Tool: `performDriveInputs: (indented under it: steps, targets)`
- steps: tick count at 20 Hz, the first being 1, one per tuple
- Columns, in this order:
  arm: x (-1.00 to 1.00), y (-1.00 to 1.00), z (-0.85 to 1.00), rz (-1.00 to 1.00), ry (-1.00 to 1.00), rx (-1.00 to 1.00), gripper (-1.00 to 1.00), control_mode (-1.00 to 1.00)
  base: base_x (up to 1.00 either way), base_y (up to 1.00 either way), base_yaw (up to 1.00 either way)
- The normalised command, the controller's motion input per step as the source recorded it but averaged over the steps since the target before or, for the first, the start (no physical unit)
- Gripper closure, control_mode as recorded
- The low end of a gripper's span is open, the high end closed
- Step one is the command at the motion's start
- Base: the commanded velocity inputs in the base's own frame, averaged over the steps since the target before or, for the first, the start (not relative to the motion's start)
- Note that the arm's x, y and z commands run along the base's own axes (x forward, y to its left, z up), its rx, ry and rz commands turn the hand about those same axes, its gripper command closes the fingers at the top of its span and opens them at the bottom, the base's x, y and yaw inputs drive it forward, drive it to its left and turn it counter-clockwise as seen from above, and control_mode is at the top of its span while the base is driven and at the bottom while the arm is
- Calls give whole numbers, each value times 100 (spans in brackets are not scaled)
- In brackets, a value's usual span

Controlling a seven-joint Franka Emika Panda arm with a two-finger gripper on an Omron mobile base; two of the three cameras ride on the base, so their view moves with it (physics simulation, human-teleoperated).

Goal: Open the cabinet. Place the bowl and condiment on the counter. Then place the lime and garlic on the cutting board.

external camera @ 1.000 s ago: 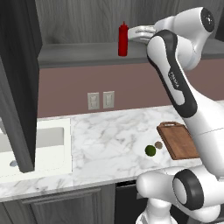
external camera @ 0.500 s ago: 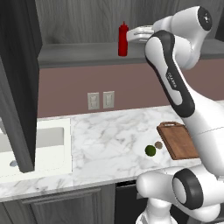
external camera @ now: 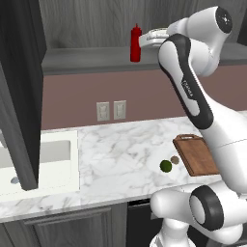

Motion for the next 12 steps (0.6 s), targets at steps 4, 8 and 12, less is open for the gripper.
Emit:
performDriveInputs:
  steps: [4, 8, 12]
  targets:
    - [3, 0, -5, 0, 0, -2, -100, -100, 0, 0, 0]
    - [3, 0, -3, 0, 0, -2, -100, -100, 0, 0, 0]
    - [9, 0, -3, 0, 0, -1, -100, -100, 0, 0, 0]
